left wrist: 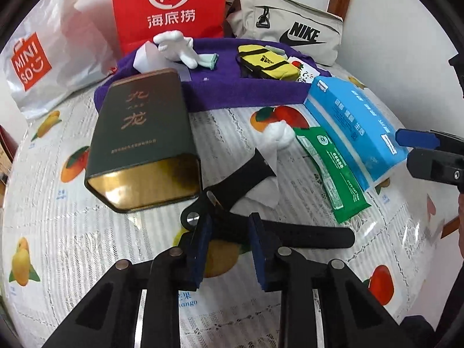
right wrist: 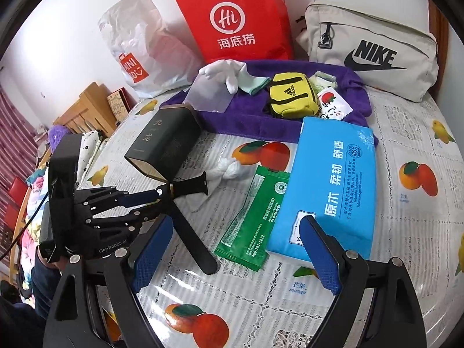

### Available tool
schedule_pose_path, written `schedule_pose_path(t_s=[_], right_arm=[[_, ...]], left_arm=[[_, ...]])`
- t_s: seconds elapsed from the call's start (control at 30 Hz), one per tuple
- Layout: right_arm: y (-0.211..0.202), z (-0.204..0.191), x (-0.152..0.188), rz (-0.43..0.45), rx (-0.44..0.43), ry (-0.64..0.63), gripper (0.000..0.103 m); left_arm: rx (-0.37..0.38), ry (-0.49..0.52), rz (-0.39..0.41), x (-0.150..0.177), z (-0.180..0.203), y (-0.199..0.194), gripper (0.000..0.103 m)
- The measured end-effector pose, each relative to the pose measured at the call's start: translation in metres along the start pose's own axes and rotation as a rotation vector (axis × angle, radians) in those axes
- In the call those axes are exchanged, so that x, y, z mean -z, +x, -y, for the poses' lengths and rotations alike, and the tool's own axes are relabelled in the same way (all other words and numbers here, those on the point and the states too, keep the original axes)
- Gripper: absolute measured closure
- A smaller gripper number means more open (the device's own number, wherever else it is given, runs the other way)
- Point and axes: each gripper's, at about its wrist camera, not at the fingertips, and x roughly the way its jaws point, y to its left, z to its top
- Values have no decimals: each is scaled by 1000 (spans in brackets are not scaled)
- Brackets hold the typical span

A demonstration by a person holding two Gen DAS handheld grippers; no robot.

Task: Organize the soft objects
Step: 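Withdraw both grippers from the towel and move the left toward the black strap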

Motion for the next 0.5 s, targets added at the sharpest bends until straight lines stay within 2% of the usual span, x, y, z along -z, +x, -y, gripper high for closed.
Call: schedule_pose_path(t_s=[0.1, 0.27, 0.5], right_arm=[[0, 1, 1, -3, 3, 2, 14], [1, 2, 3, -11, 4, 1, 14], [7, 3, 4, -28, 4, 0, 14]], left_arm=[[-46, -2, 8, -5, -2, 1, 77], [-58, -29, -7, -5, -11, 5, 72], [-53, -51, -13, -5, -19, 14, 51]])
